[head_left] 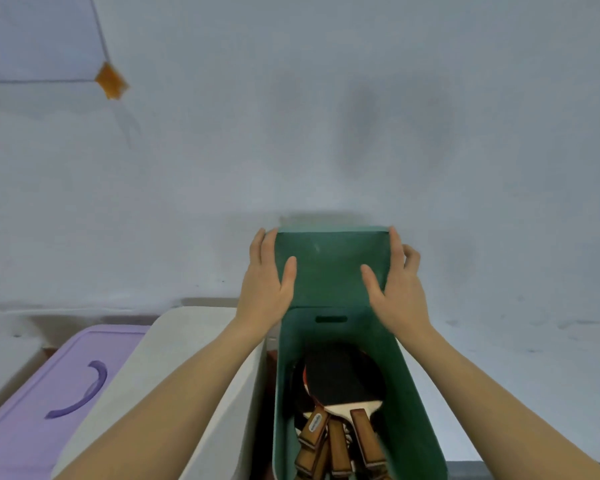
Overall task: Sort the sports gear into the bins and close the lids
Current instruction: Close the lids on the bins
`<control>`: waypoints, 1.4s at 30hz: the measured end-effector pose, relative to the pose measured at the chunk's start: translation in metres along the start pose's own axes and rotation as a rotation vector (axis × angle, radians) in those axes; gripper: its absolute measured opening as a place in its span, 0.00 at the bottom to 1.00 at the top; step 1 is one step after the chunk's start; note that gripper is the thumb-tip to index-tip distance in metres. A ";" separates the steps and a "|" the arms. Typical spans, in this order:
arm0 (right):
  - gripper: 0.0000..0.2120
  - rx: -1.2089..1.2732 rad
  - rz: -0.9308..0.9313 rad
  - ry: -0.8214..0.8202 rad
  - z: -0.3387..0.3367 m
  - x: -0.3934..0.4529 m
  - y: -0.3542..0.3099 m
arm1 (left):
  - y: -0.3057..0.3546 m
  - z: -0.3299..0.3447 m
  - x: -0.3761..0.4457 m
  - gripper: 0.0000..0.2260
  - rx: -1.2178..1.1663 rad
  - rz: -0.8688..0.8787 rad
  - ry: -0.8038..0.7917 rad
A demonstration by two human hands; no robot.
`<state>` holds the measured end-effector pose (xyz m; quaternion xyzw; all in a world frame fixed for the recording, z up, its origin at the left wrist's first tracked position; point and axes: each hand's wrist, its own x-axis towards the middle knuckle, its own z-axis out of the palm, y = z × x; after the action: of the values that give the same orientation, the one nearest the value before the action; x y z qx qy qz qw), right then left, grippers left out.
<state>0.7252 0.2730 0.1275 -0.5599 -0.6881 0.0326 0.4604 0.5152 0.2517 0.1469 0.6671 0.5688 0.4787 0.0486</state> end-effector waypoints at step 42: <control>0.11 -0.203 -0.026 -0.209 -0.053 -0.256 0.049 | -0.039 -0.012 -0.246 0.13 -0.026 0.059 -0.281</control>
<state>0.7841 0.0614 -0.0221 -0.5881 -0.7393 0.0152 0.3276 0.5049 0.0613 -0.0134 0.7431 0.5303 0.3893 0.1223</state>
